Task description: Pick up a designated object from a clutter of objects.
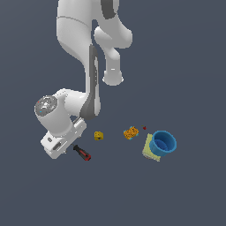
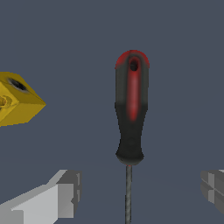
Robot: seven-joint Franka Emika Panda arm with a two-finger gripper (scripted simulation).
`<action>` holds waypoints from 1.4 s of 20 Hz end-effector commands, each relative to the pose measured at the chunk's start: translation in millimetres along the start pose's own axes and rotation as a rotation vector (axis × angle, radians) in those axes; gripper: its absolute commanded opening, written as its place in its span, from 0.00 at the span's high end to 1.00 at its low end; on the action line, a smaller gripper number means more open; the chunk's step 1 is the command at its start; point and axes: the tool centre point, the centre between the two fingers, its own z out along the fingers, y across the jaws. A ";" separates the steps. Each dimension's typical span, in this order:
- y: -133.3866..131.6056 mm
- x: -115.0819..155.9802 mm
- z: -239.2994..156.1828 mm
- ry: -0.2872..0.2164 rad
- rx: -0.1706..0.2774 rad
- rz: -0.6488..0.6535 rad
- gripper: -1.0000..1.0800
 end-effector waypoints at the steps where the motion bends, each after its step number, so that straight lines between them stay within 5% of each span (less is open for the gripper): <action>1: 0.0 0.0 0.0 0.000 0.000 0.000 0.04; 19: 0.3 -0.4 50.7 0.000 -0.001 -0.004 0.04; 20: 0.3 -0.4 50.7 0.000 -0.001 -0.004 1.00; 28: 0.3 -0.4 50.7 0.000 -0.001 -0.004 1.00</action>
